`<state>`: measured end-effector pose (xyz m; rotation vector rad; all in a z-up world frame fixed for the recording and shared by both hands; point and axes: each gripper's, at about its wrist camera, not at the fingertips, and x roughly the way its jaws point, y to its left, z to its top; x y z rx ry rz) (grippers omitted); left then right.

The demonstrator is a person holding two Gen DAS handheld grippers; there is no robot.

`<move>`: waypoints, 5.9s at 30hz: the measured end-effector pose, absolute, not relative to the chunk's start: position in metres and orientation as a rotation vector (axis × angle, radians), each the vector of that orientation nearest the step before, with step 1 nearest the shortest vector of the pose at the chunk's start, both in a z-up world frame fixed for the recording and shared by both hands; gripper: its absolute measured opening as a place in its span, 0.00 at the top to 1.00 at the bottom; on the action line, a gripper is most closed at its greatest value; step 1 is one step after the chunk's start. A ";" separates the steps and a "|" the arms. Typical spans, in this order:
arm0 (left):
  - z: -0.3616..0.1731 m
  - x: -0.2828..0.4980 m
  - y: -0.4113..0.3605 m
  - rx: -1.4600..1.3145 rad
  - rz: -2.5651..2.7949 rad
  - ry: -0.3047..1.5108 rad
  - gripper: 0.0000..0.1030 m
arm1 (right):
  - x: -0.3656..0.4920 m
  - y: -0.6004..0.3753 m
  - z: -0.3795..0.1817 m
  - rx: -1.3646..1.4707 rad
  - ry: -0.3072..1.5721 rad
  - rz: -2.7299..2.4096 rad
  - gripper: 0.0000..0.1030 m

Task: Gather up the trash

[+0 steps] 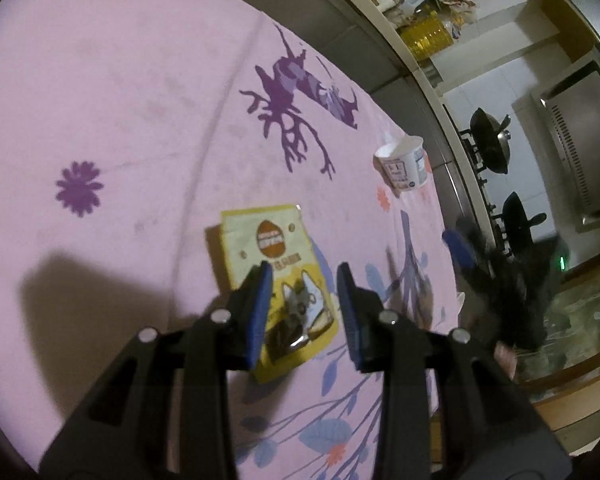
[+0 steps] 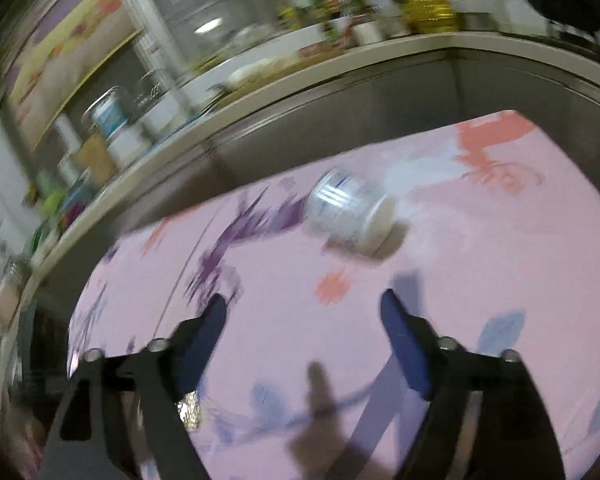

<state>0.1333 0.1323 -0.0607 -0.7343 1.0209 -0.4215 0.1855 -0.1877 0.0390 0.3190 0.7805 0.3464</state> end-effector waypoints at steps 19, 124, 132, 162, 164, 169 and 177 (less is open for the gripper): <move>-0.051 0.132 0.100 -0.631 -0.482 0.986 0.98 | 0.253 -0.196 0.014 0.436 0.860 0.202 0.46; 0.043 0.128 -0.294 0.254 -0.617 0.752 0.47 | -0.006 -0.486 0.036 0.725 0.463 -0.222 0.26; 0.064 0.090 -0.235 0.256 -0.526 0.649 0.28 | -0.019 -0.435 0.054 0.699 0.482 -0.181 0.26; 0.080 0.031 -0.117 0.179 -0.305 0.590 0.06 | -0.048 -0.321 0.099 0.527 0.525 -0.174 0.13; 0.079 0.030 -0.110 0.173 -0.281 0.591 0.06 | -0.042 -0.313 0.102 0.509 0.525 -0.148 0.13; 0.081 0.030 -0.081 0.114 -0.213 0.591 0.06 | -0.032 -0.290 0.110 0.484 0.516 -0.086 0.12; 0.078 0.028 -0.070 0.101 -0.163 0.594 0.06 | -0.050 -0.287 0.099 0.570 0.479 -0.171 0.07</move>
